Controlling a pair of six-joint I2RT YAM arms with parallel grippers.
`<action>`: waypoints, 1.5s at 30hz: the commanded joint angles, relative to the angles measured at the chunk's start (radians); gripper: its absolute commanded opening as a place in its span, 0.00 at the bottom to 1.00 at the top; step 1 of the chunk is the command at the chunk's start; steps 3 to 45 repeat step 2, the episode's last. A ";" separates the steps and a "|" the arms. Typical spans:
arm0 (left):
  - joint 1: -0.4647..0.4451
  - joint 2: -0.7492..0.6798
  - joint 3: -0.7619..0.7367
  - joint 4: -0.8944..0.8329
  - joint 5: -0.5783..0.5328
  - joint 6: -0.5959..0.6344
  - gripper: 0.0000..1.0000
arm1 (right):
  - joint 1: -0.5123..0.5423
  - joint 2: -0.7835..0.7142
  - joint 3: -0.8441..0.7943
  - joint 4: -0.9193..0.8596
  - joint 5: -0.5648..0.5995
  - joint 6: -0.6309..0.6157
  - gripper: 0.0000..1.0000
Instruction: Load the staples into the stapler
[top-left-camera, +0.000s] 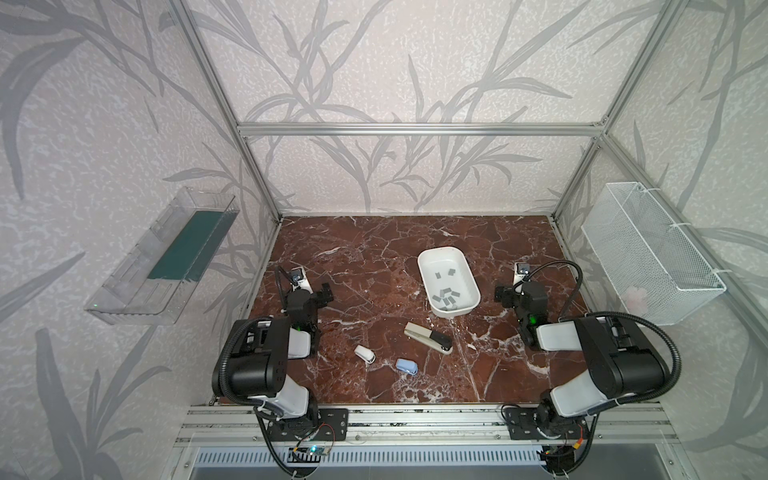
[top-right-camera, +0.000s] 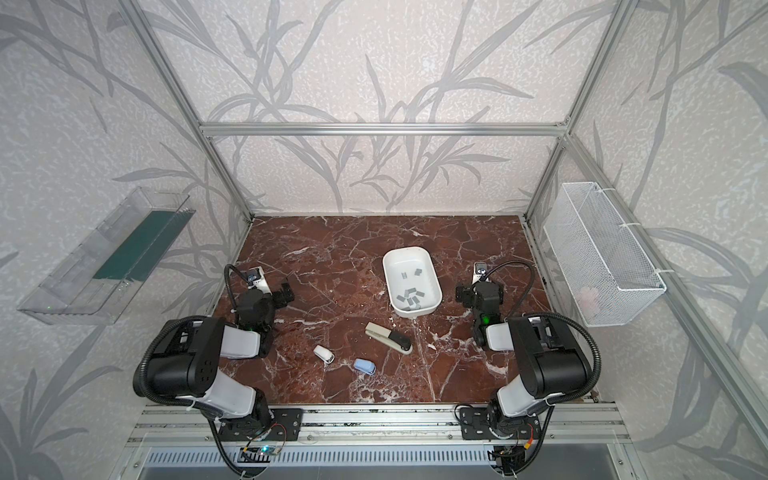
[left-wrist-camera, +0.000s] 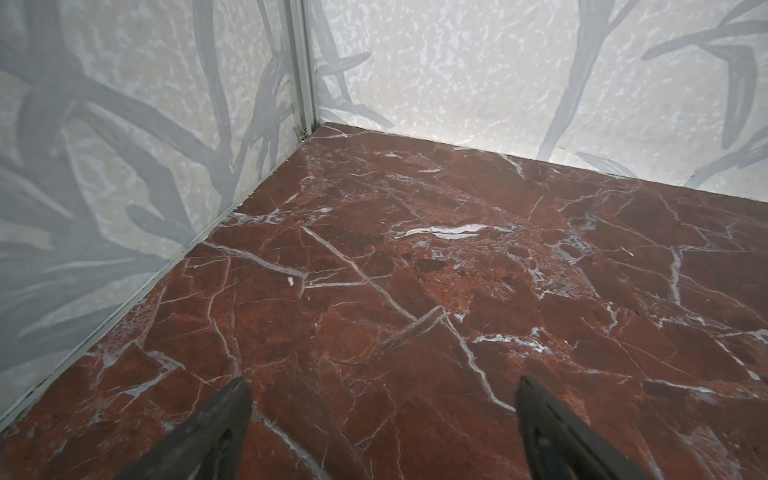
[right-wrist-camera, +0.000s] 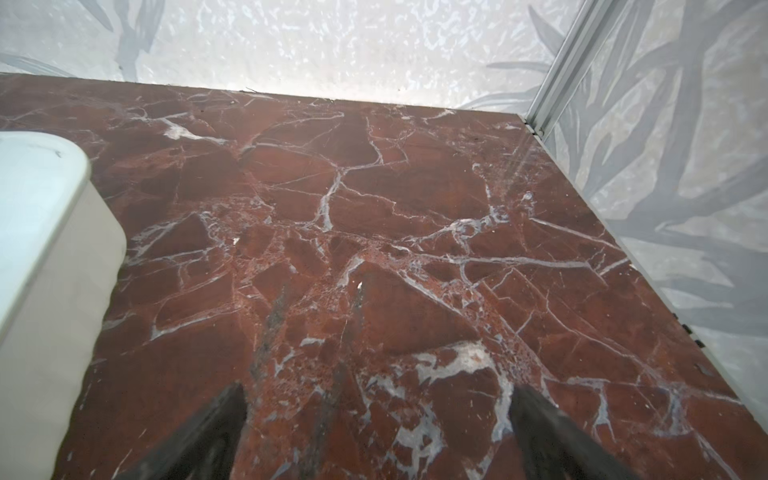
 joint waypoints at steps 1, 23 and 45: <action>0.005 -0.006 0.049 -0.052 0.076 0.029 0.99 | 0.008 -0.023 0.028 -0.019 -0.011 -0.019 0.99; 0.007 -0.005 0.047 -0.046 0.099 0.035 0.99 | 0.010 -0.014 0.024 0.004 -0.009 -0.023 0.99; 0.007 -0.005 0.047 -0.046 0.099 0.035 0.99 | 0.010 -0.014 0.024 0.004 -0.009 -0.023 0.99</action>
